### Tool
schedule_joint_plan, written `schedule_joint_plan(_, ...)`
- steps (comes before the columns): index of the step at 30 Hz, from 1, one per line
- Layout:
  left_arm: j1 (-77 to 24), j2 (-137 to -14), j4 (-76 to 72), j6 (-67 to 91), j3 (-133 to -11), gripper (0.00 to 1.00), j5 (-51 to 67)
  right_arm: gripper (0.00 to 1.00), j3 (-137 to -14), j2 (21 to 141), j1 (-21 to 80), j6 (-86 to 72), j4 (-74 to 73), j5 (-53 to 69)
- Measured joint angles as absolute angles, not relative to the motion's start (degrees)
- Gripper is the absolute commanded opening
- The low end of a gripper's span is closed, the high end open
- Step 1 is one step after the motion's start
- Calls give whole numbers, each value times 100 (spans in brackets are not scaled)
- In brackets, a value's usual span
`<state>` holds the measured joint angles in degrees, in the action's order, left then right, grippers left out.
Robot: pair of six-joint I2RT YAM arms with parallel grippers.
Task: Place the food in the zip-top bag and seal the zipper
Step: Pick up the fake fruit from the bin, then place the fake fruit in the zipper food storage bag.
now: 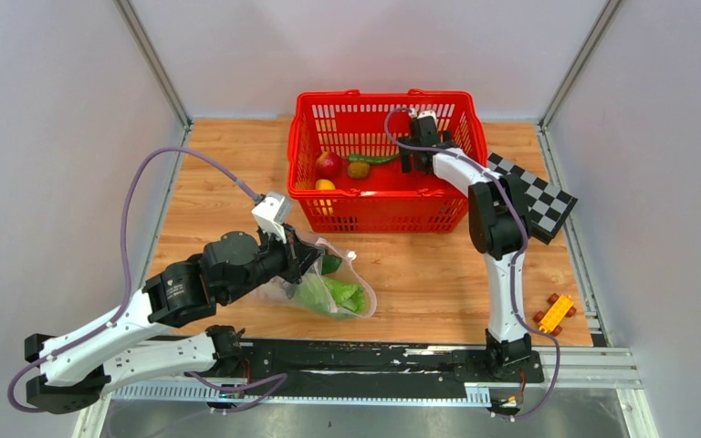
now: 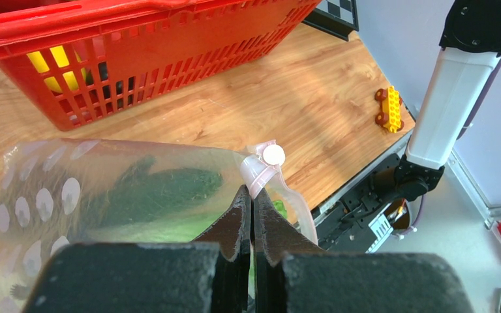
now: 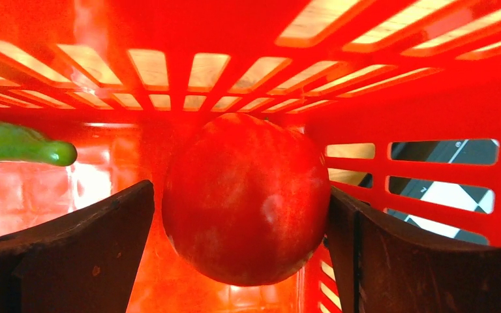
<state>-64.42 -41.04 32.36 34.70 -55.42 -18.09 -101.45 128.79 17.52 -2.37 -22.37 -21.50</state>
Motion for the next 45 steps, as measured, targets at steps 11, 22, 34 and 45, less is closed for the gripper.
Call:
schedule_joint_plan(11,-6442,-4101,3236,3472,-5542,2,-1811,47,-9751,12809,1717,-161,-1693,-1804)
schedule_joint_plan(22,-6442,-4097,3236,3472,-5542,2,-1809,39,-8720,11491,1717,-318,-1645,-801)
schedule_joint_plan(34,-6442,-4147,3236,3468,-5542,2,-1806,38,-7843,9371,1717,-642,-1599,657)
schedule_joint_plan(45,-6442,-4222,3192,3463,-5542,2,-1804,38,-7210,7454,1721,-797,-1581,2768)
